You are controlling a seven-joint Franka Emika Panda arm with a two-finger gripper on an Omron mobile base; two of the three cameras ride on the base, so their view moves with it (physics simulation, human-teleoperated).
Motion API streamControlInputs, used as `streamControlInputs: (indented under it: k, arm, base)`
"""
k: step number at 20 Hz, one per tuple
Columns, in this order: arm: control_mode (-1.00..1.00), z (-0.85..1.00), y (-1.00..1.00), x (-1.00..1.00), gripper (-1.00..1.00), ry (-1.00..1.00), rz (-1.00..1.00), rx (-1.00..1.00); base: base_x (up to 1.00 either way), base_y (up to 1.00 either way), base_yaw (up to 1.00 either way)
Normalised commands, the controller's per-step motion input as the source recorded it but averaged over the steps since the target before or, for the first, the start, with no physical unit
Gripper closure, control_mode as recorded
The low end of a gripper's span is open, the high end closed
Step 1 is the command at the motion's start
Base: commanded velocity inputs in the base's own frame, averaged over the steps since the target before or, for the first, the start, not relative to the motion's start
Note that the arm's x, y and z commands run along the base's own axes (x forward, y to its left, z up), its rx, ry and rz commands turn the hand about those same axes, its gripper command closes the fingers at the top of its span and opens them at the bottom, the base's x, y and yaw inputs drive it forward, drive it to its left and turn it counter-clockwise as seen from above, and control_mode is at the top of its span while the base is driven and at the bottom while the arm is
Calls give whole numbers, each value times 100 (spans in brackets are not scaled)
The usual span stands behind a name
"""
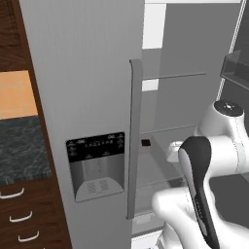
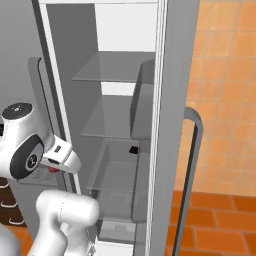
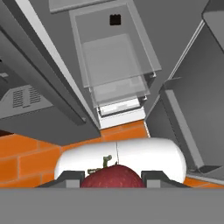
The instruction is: Take the strawberry from the fridge and place it on top of the pancake, located on the dining counter.
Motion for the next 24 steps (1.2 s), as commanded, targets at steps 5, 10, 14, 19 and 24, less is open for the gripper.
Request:
streamControlInputs:
  k: [5, 10, 14, 19, 24]
  arm:
    - [-100, -37, -1, -7, 100, -5, 0, -1]
    - [-100, 0, 0, 0, 100, 0, 0, 0]
    - [-100, 0, 13, -12, 100, -5, -2, 0]
    - [100, 0, 0, 0, 100, 0, 0, 0]
    - [100, 0, 0, 0, 100, 0, 0, 0]
  base:
    - [0, 0, 0]
    - [0, 0, 0]
    - [0, 0, 0]
    - [-69, 68, -44]
    - [-91, 26, -73]
